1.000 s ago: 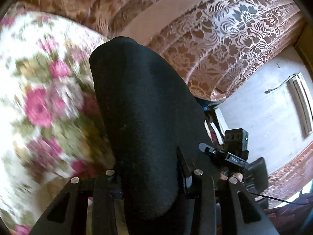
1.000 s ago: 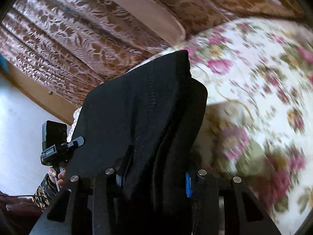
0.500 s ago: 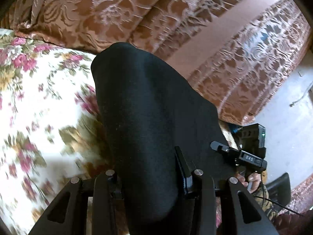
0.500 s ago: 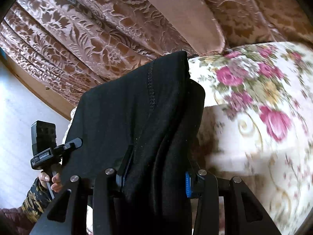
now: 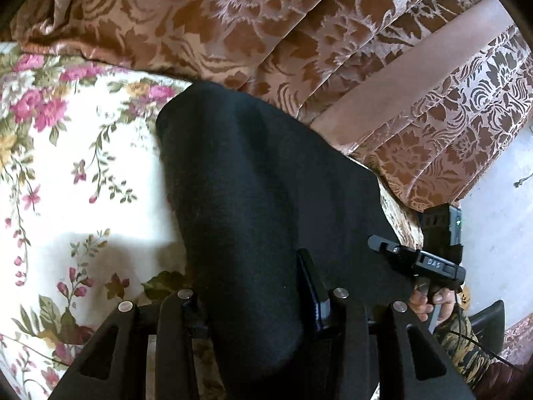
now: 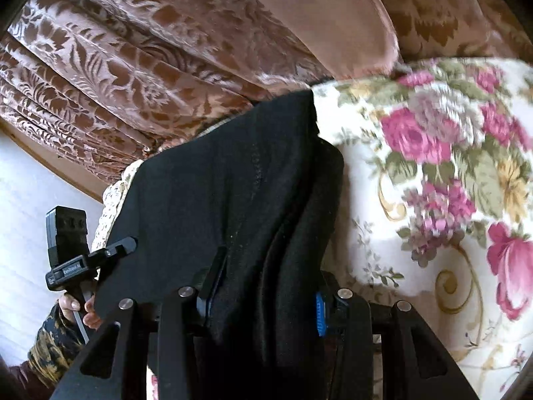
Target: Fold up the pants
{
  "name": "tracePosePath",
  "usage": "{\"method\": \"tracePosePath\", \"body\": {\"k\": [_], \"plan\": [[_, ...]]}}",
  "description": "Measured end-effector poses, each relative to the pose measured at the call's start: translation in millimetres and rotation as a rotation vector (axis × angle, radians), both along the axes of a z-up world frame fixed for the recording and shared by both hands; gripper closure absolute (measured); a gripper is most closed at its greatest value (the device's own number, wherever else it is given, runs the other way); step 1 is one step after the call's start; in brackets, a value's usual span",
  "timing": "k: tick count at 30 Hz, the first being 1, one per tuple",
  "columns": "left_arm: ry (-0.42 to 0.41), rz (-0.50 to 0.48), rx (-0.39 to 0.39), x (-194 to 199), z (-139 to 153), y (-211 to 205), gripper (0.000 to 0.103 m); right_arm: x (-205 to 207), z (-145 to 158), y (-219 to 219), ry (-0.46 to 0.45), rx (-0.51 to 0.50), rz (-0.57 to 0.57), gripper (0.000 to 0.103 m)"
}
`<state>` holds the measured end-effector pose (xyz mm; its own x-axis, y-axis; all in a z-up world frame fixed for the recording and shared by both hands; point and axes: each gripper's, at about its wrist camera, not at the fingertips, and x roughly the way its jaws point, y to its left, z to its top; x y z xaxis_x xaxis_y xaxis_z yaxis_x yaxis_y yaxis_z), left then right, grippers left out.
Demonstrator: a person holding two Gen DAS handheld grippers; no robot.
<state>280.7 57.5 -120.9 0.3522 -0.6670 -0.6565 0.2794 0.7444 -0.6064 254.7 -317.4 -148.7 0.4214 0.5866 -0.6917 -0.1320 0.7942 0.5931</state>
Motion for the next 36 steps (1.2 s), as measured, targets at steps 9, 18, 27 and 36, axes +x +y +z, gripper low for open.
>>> {"method": "tracePosePath", "body": {"k": [9, 18, 27, 36], "plan": [[-0.04, 0.072, 0.054, -8.5, -9.4, -2.6, 0.052, 2.1, -21.7, -3.6, 0.014, 0.035, -0.016, 0.056], [-0.06, 0.113, 0.185, -11.7, -4.3, -8.2, 0.046, -10.9, -20.9, -2.6, 0.013, 0.021, -0.079, 0.054], [-0.16, 0.23, 0.355, -46.8, 27.8, -17.7, 0.044, -28.3, 23.0, -11.9, -0.03, -0.091, -0.165, 0.038], [-0.289, 0.325, 0.437, -102.6, 65.2, -20.5, 0.042, -66.6, 65.6, -1.7, -0.131, -0.25, -0.272, 0.038]]}}
